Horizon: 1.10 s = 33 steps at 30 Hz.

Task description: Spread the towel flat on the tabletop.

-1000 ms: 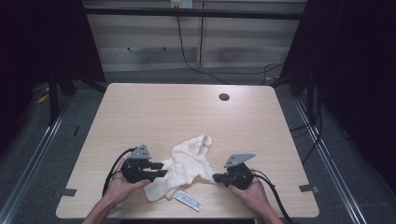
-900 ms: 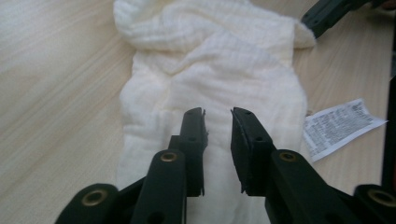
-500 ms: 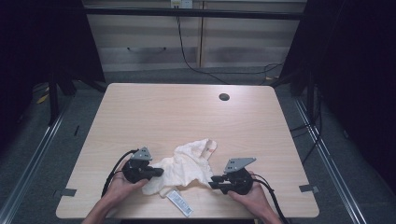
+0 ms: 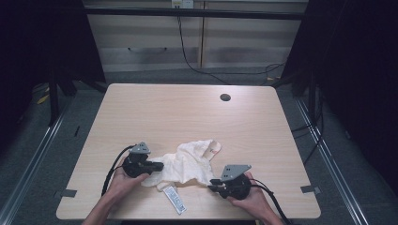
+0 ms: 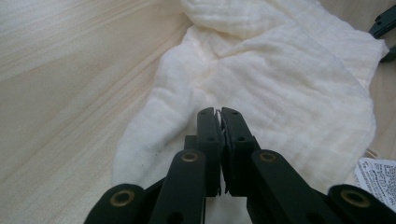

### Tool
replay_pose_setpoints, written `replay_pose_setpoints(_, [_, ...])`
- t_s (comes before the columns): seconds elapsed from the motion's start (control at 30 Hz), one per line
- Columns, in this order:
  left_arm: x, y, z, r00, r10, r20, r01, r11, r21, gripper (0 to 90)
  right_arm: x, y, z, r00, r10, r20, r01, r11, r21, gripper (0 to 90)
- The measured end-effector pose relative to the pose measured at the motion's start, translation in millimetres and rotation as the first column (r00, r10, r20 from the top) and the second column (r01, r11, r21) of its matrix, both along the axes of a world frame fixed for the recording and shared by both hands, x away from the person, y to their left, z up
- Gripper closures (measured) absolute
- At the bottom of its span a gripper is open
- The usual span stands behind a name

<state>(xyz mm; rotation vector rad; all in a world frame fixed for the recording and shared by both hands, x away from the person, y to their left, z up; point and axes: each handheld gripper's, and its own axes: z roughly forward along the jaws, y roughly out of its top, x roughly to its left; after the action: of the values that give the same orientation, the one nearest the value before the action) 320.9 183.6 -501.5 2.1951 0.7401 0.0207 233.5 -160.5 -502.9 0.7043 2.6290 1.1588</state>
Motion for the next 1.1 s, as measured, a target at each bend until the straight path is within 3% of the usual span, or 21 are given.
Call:
replay_pose_setpoints(0.07, [-0.8,0.1,1.2,1.0,-0.002,0.002,0.002,1.0,0.007,86.3,3.9,-1.9,0.3,0.9998,-0.016,-0.014,0.016,1.0,0.011,88.3])
replay_pose_setpoints(0.17, [-2.2,2.3,5.8,1.0,0.0,0.004,0.0,0.9996,-0.03,84.0,9.4,-6.4,6.0,0.9987,-0.039,-0.032,0.041,0.996,0.075,89.6])
replay_pose_setpoints(0.27, [-6.5,6.1,13.5,0.9997,-0.003,0.025,0.004,0.999,-0.044,79.7,14.9,-11.8,19.3,0.9981,-0.056,-0.025,0.059,0.986,0.155,89.9])
replay_pose_setpoints(0.37, [-14.5,10.8,20.8,0.9989,-0.021,0.041,0.023,0.9987,-0.044,74.8,24.6,-14.3,29.2,0.9971,-0.075,-0.013,0.076,0.979,0.188,90.0])
replay_pose_setpoints(0.5, [-29.0,19.8,26.8,0.9965,-0.049,0.068,0.051,0.9982,-0.03,68.5,42.5,-11.2,37.0,0.9951,-0.096,-0.021,0.099,0.974,0.204,90.0])
replay_pose_setpoints(0.77, [-44.5,42.8,13.3,0.9939,-0.101,0.045,0.101,0.9948,-0.014,60.4,71.3,-1.7,31.2,0.989,-0.133,-0.064,0.143,0.97,0.198,90.0])
replay_pose_setpoints(0.8, [-46.4,43.5,12.0,0.9926,-0.106,0.06,0.106,0.9943,-0.007,59.4,73.9,-0.6,29.9,0.9878,-0.14,-0.068,0.151,0.968,0.198,89.9])
replay_pose_setpoints(0.87, [-47.4,44.4,10.3,0.9909,-0.123,0.054,0.123,0.9924,-0.003,56.9,78.7,0.8,27.4,0.9853,-0.15,-0.081,0.164,0.966,0.199,90.0])
replay_pose_setpoints(0.9, [-47.9,43.8,8.8,0.9915,-0.114,0.062,0.113,0.9935,0.014,56.2,79.9,0.9,26.8,0.985,-0.152,-0.083,0.165,0.967,0.196,89.9])
replay_pose_setpoints(1.1, [-45.8,41.9,2.7,0.9925,-0.112,0.049,0.112,0.9936,0.018,51.7,87.0,-2.8,22.0,0.9788,-0.18,-0.097,0.196,0.963,0.186,89.9])
